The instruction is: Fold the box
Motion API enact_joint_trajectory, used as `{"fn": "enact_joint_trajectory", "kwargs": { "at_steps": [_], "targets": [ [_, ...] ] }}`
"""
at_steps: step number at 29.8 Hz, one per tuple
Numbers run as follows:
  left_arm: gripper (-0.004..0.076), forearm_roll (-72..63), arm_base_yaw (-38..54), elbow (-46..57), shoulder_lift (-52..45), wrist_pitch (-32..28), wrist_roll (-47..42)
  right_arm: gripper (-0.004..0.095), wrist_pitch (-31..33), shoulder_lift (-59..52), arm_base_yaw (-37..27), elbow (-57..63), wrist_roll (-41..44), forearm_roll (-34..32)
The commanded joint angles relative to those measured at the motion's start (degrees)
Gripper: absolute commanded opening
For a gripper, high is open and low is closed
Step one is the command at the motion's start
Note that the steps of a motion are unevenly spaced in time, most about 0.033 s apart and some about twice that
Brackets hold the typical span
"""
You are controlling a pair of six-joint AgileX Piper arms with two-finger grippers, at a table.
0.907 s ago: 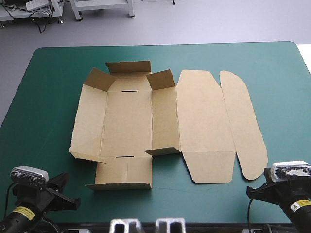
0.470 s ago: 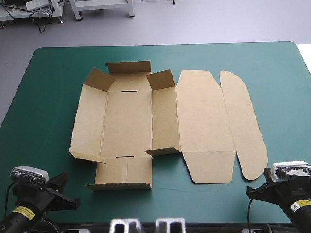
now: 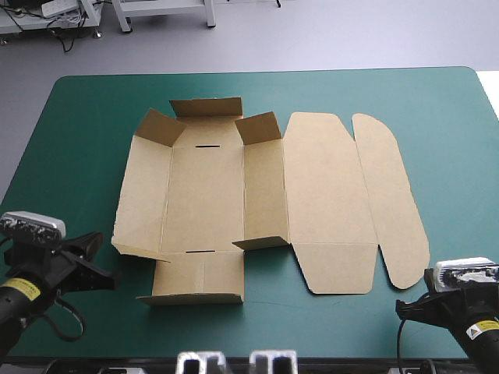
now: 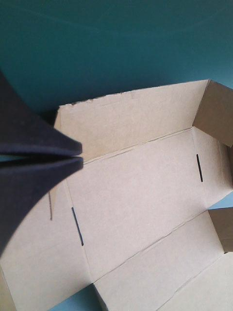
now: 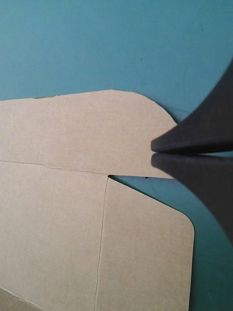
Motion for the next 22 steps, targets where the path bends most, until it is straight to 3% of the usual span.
{"fn": "enact_joint_trajectory", "kwargs": {
  "at_steps": [1, 11, 15, 19, 22],
  "targets": [
    [-0.001, 0.3, -0.4, -3.9, 6.5, -5.9, -1.5, -0.0015, -3.9, 0.9, 0.1, -1.6, -0.5, 0.9],
    [-0.001, 10.4, -0.1, -4.2, 20.4, -14.9, -10.3, -0.0015, -3.9, 0.9, 0.1, -1.6, -0.5, 0.9],
    [-0.001, 17.9, 2.7, -4.6, 24.6, -20.2, -21.1, -0.0015, -3.9, 0.9, 0.1, -1.6, -0.5, 0.9],
    [-0.001, 18.8, 11.3, -9.3, 29.5, -18.3, -23.2, -0.0015, -3.9, 0.9, 0.1, -1.6, -0.5, 0.9],
    [-0.0009, 13.5, 20.0, -14.4, 33.8, -14.9, -19.7, -0.0015, -3.9, 0.9, 0.1, -1.6, -0.5, 0.9]
  ]
}}
